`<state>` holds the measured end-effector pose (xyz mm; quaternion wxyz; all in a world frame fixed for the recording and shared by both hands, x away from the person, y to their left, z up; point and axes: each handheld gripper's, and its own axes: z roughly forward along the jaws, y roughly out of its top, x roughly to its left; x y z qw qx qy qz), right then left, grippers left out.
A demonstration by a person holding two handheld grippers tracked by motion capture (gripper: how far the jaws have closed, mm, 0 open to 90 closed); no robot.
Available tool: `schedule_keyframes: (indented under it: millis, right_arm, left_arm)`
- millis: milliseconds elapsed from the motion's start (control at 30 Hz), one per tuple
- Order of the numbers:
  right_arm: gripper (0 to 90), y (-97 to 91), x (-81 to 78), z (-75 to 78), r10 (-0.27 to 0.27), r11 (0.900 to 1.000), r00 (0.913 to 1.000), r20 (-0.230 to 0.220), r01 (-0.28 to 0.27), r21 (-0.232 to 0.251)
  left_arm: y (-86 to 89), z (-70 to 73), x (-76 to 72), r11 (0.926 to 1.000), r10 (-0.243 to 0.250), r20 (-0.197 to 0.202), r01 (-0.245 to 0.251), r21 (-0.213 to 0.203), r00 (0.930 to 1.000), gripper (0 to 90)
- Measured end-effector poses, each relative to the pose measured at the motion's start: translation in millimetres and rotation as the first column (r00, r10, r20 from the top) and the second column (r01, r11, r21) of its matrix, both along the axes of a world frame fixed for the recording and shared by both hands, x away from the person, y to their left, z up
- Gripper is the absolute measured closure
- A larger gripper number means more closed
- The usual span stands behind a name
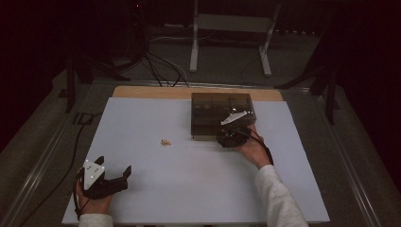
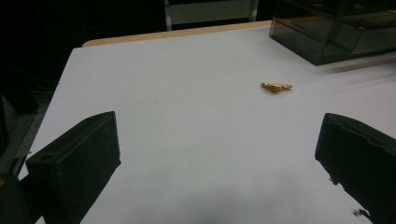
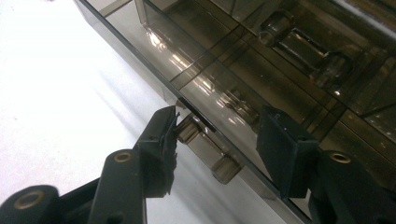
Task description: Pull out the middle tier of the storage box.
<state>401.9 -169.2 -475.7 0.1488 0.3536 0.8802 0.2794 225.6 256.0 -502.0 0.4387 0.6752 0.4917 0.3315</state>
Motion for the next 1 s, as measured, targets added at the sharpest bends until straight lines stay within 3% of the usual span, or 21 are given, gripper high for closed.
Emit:
schedule_keyframes:
  millis: [1000]
  right_arm:
    - [50.6,0.3,-13.2,-1.9,0.013,0.9998,0.9999,0.008,-0.013,0.014]
  left_arm:
    - [-0.3,-0.3,0.2,1.0,0.0,-0.003,0.0,0.003,1.0,1.1]
